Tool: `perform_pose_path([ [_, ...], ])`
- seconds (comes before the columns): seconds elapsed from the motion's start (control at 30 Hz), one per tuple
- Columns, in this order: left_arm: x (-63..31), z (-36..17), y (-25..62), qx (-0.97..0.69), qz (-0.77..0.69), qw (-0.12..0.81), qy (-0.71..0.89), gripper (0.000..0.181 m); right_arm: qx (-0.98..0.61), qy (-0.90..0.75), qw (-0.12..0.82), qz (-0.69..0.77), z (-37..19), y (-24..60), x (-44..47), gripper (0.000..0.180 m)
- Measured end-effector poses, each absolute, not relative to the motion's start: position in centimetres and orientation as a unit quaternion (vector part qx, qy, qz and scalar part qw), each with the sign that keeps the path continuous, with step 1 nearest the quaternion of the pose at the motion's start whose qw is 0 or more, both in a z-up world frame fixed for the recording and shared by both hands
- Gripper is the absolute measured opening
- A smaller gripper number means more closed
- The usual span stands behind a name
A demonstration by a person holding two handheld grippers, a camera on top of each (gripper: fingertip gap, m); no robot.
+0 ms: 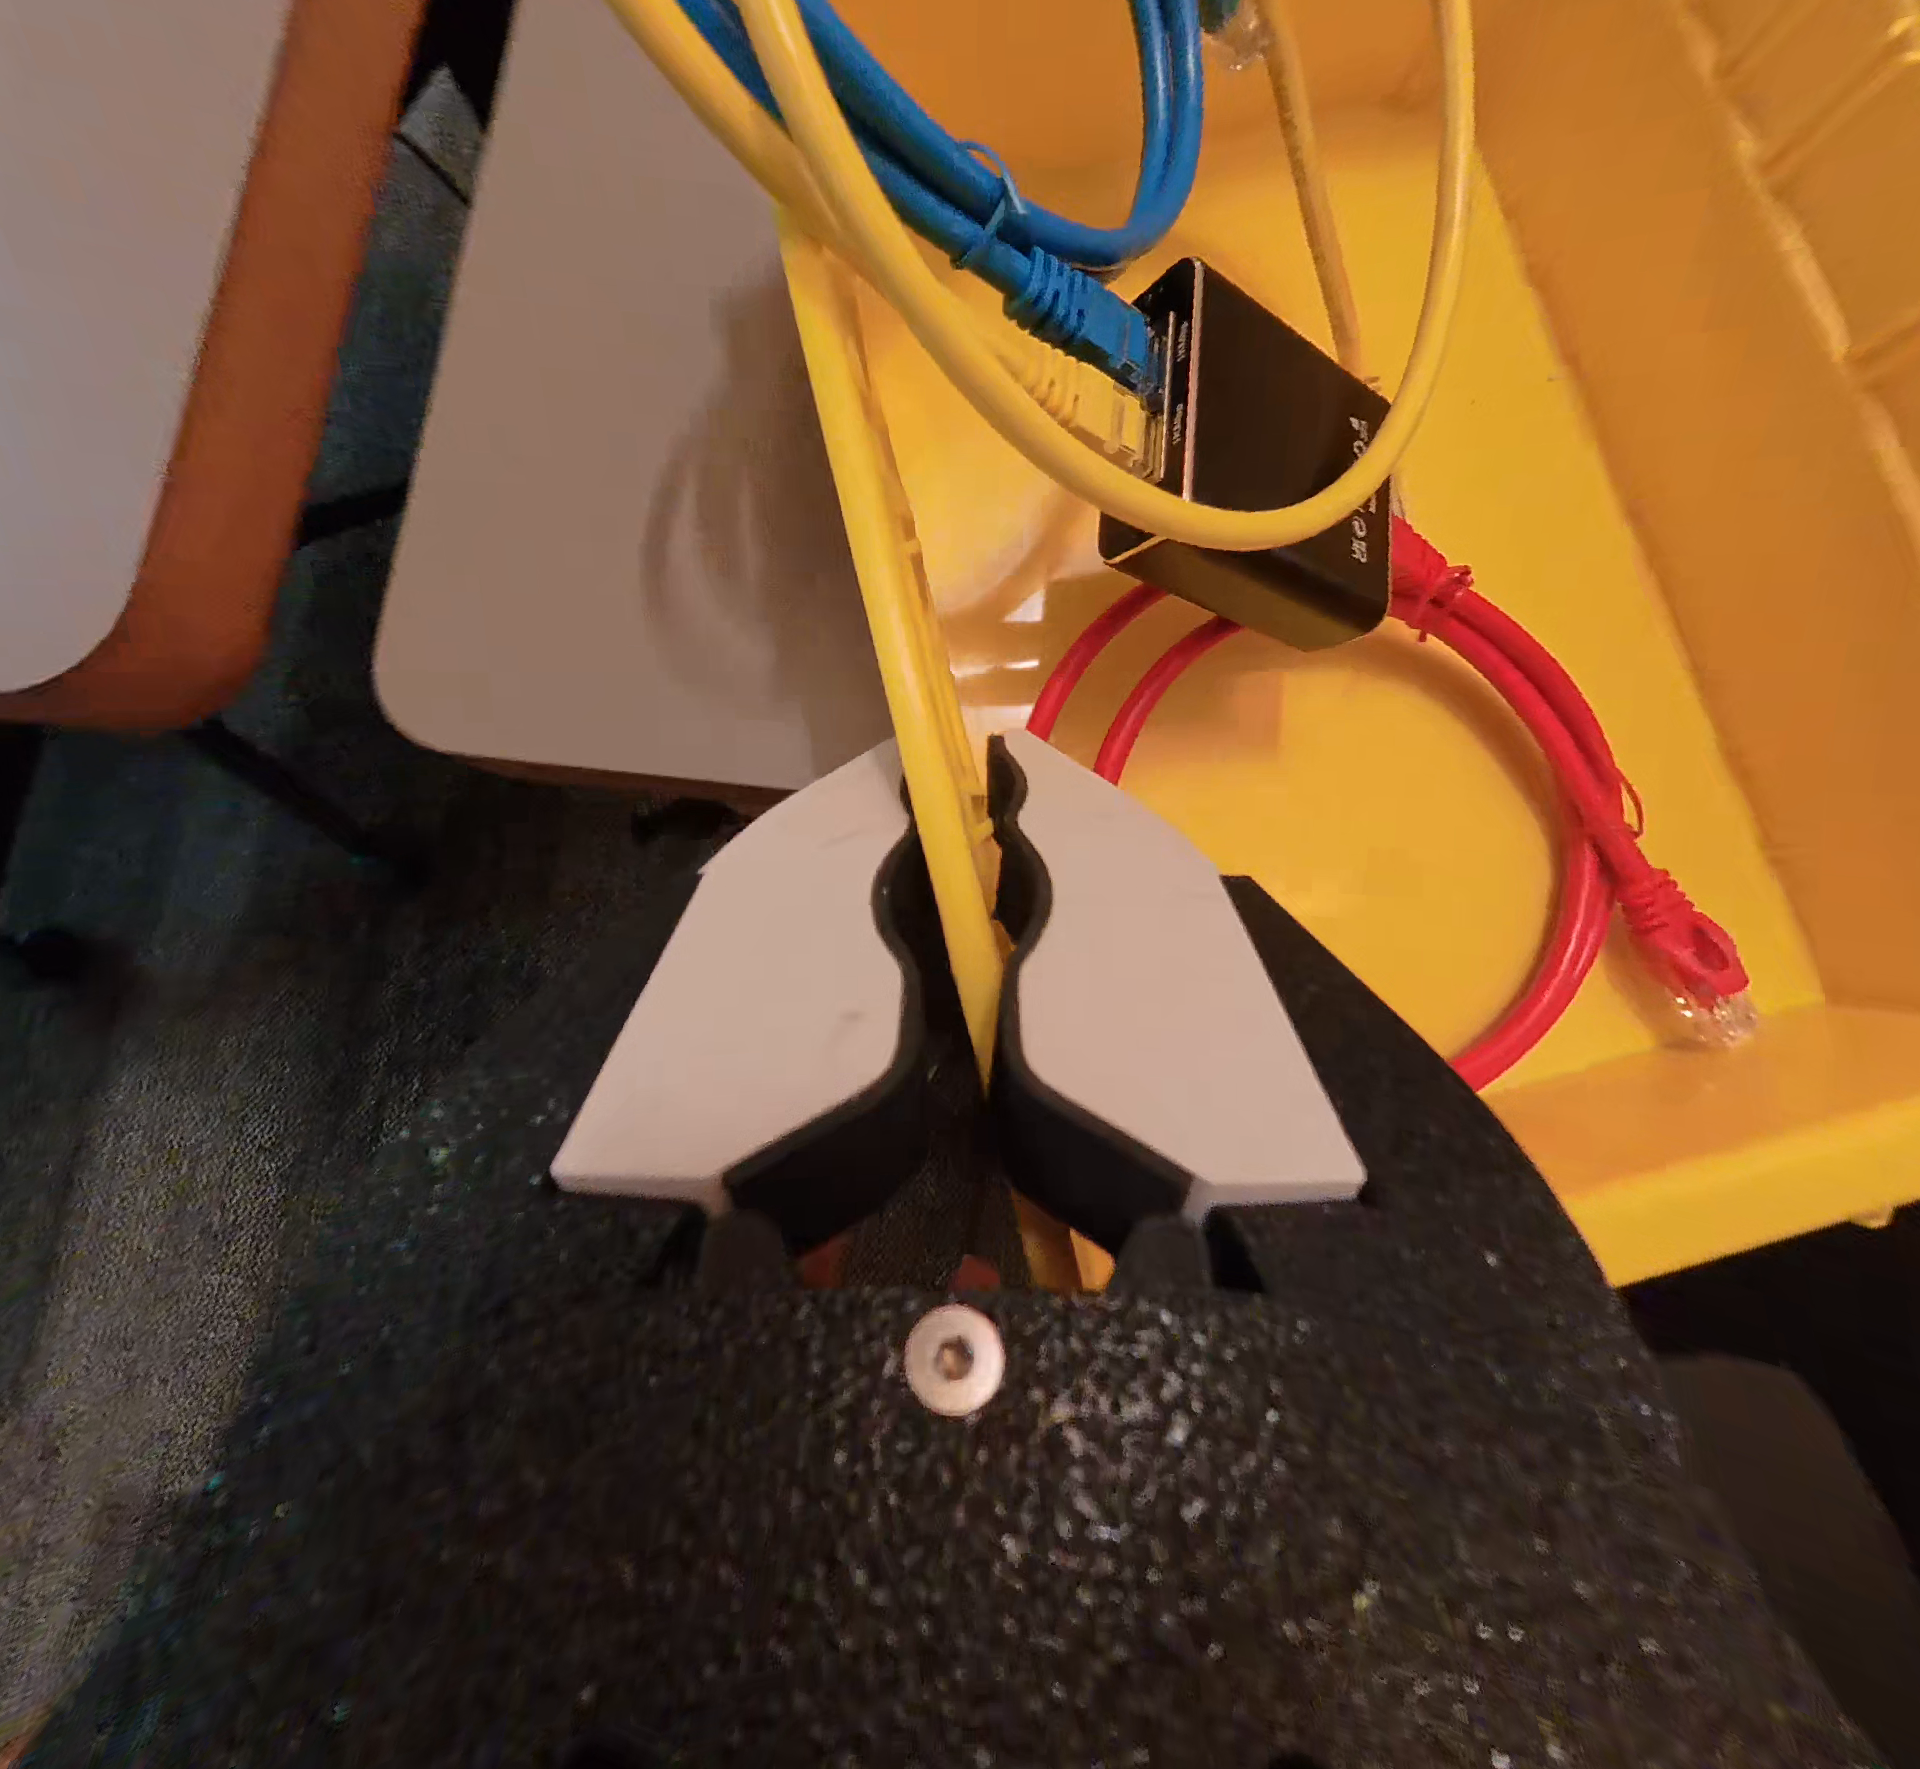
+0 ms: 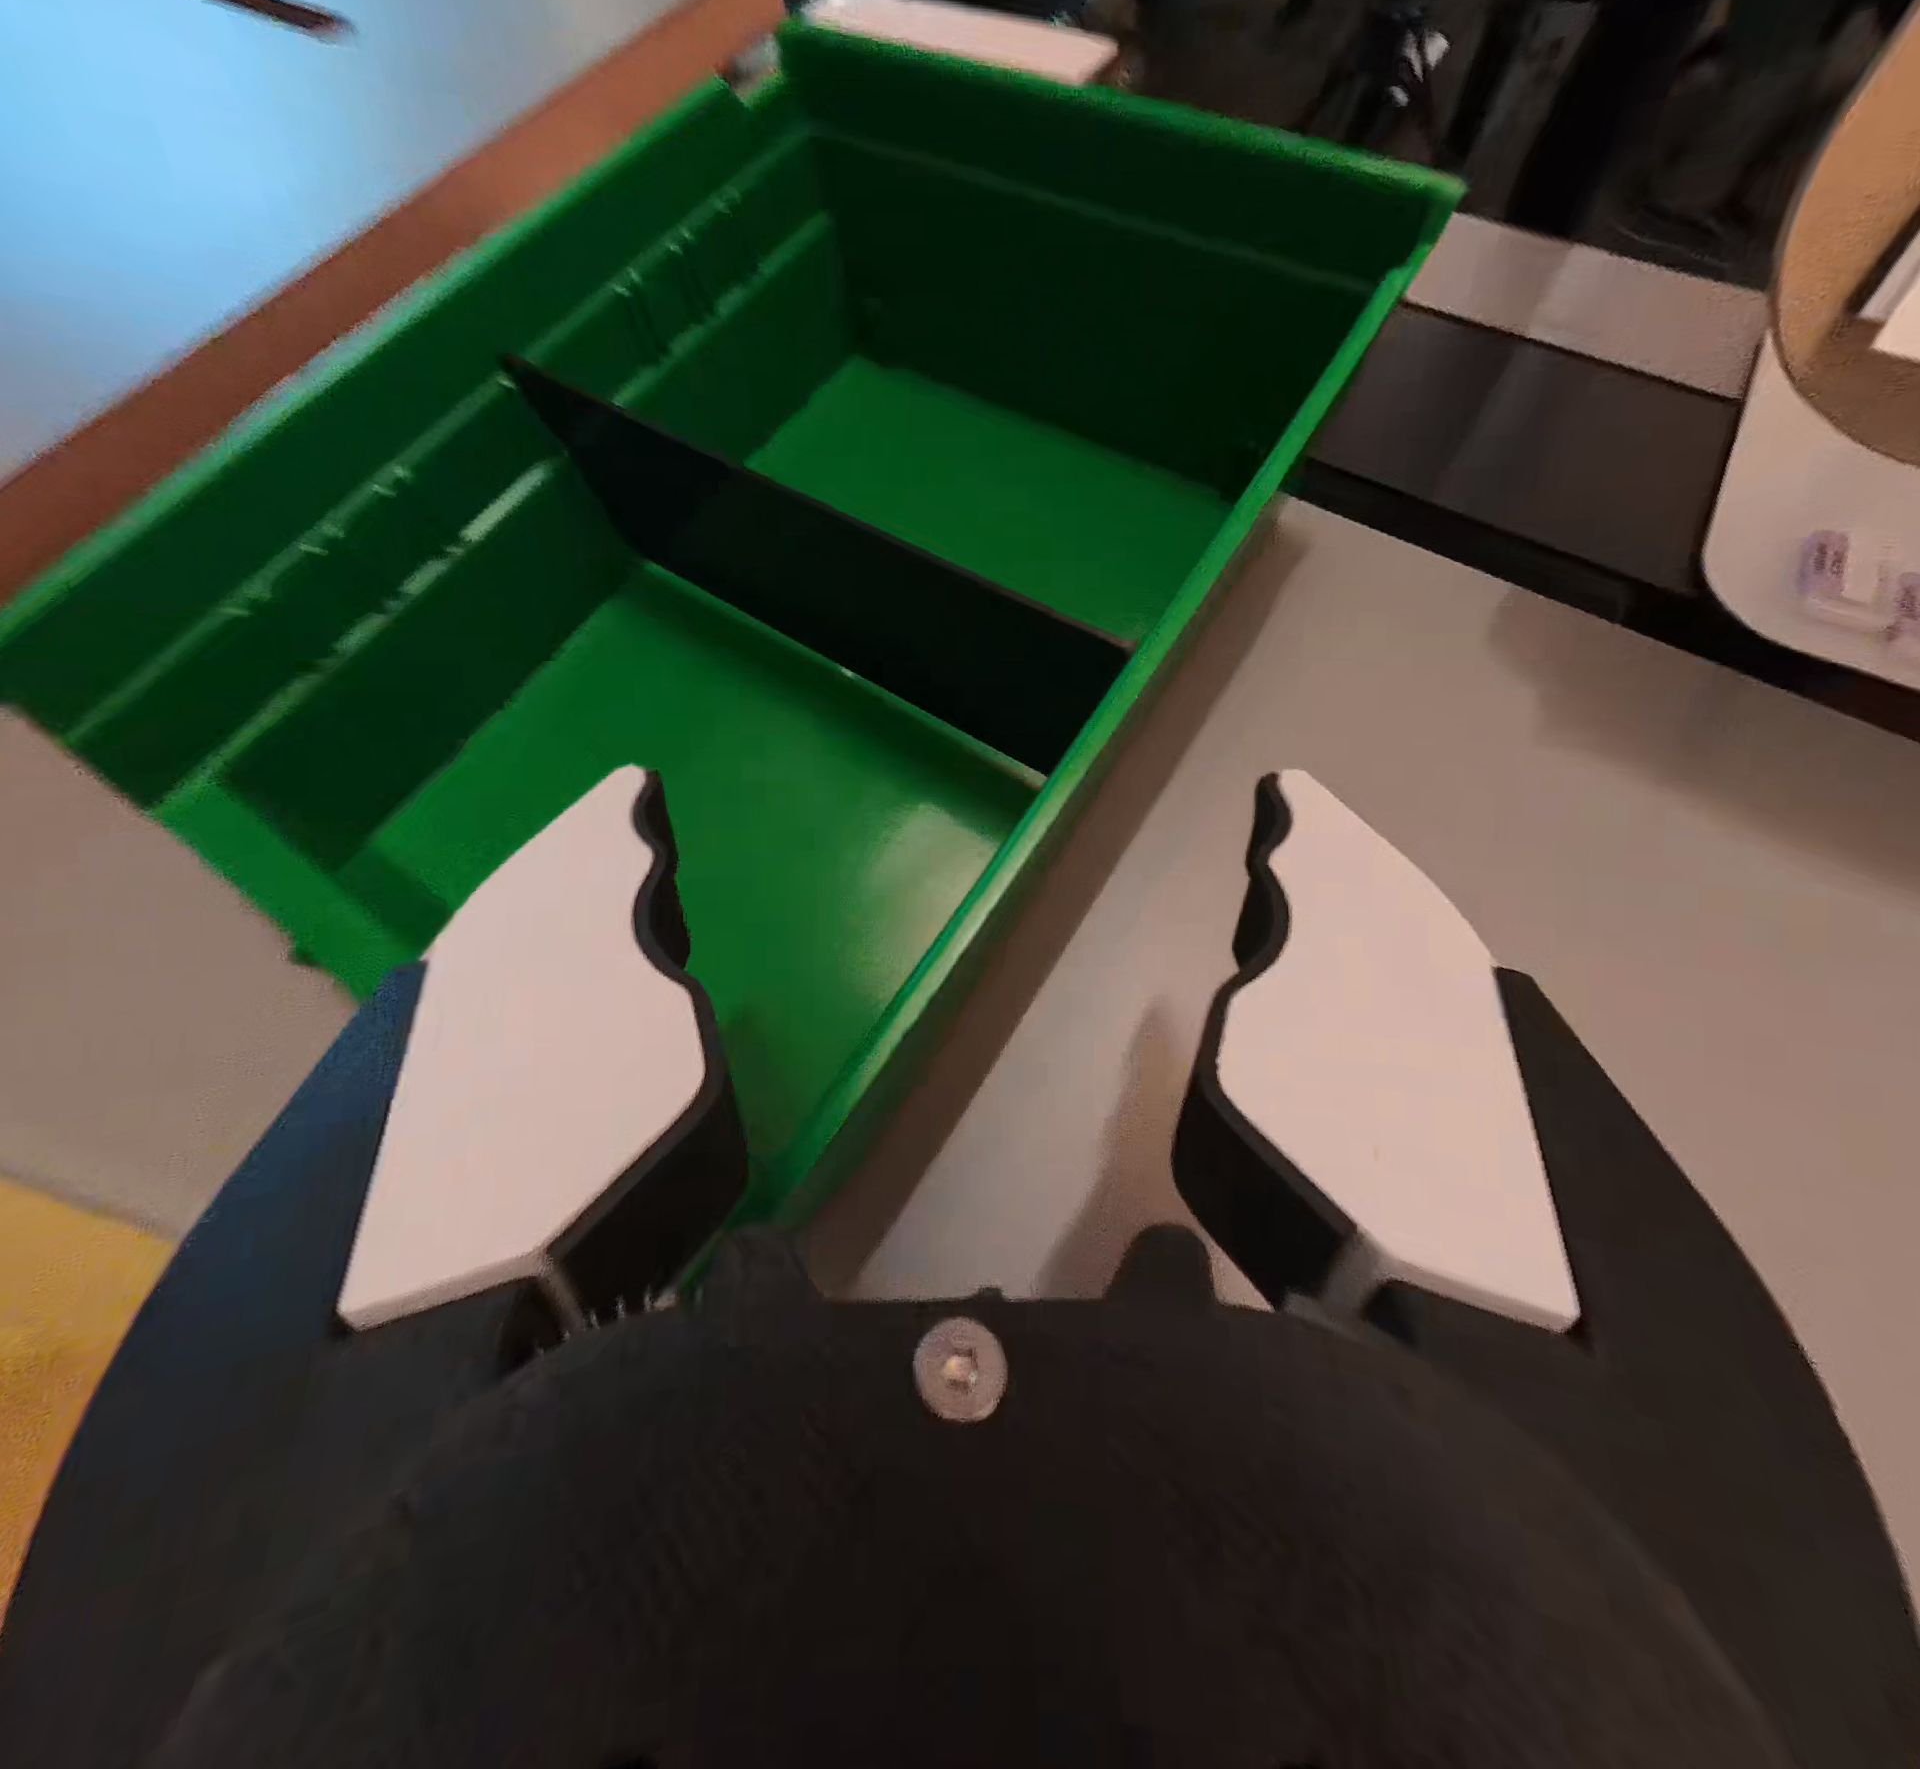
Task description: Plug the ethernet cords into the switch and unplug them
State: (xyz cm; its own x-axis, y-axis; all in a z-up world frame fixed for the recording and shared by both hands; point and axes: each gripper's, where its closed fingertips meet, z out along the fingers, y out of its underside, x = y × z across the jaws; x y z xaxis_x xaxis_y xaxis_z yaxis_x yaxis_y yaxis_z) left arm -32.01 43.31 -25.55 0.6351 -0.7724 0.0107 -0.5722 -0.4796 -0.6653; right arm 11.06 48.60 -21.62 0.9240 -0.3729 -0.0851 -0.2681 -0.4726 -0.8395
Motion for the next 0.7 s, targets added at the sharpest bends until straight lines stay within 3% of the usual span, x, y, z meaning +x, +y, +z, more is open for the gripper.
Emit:
perform_pose_path([
  [0.13,-33.1,-25.5,44.7,-0.852,-0.142,0.337,0.375,0.007,-0.883,0.219,0.414,-0.026,-25.6,49.4,11.3,0.052],
  [0.27,-33.3,-25.5,45.5,-0.851,-0.148,0.341,0.371,0.007,-0.885,0.217,0.407,-0.067,-25.7,48.1,13.2,0.024],
  [0.43,-33.4,-25.5,46.0,-0.847,-0.147,0.334,0.387,0.007,-0.896,0.16,0.406,-0.076,-24.4,42.8,14.7,0.02],
  [0.7,-32.2,-25.5,46.6,-0.844,-0.141,0.331,0.397,0.007,-0.9,0.101,0.42,-0.067,-21.2,22.5,19.2,0.019],
])
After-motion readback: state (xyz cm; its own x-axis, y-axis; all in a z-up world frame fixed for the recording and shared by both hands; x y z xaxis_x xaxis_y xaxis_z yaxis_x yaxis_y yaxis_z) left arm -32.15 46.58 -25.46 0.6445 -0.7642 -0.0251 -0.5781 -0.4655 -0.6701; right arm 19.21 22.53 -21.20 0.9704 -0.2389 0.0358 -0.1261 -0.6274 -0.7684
